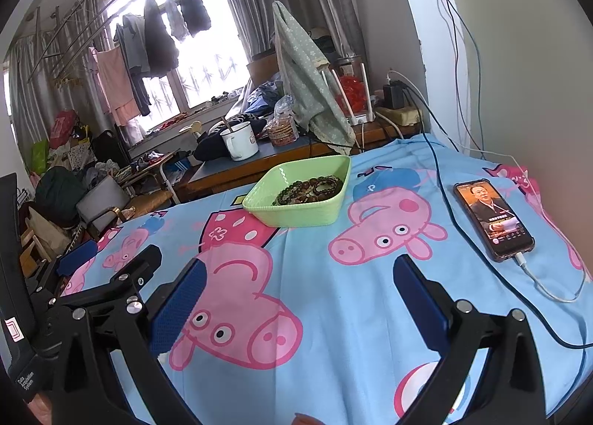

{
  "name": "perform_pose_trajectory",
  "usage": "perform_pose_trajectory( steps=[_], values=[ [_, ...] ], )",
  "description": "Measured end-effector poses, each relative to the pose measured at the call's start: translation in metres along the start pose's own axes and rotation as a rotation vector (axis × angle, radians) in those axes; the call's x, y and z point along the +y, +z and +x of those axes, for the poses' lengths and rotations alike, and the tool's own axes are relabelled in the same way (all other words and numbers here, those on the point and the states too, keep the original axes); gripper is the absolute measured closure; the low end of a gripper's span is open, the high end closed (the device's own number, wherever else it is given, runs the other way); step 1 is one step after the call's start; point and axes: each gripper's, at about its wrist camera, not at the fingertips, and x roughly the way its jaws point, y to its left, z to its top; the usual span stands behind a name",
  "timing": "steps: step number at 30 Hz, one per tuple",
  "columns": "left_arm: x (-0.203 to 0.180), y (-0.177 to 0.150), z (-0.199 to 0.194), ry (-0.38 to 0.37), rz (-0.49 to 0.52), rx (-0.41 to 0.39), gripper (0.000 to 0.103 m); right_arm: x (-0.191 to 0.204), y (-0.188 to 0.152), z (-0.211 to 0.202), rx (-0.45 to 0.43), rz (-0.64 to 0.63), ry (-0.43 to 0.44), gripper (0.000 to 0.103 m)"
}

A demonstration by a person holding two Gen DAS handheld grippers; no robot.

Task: Organize jewelry

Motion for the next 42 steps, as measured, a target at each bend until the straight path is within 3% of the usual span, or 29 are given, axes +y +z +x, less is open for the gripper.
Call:
perform_pose_trajectory(
  steps=[20,32,42],
  values=[
    [-0.0005,-0.0004,0.0016,-0.003,-0.003,0.002,0.006,0.0034,-0.0009,0.0005,0.001,-0.008,0.004,0.028],
    [-0.0033,0.0002,0.0015,-0.075,-0.016,-0.001,0.006,0.0040,-0.0001,0.0021,0.001,-0.015,0.005,0.028],
    [-0.0011,-0.0003,0.0044,-0.075,-0.021,0.012,0.006,0.0008,0.0047,0.0014,-0.015,-0.014,0.004,0.028]
  ],
)
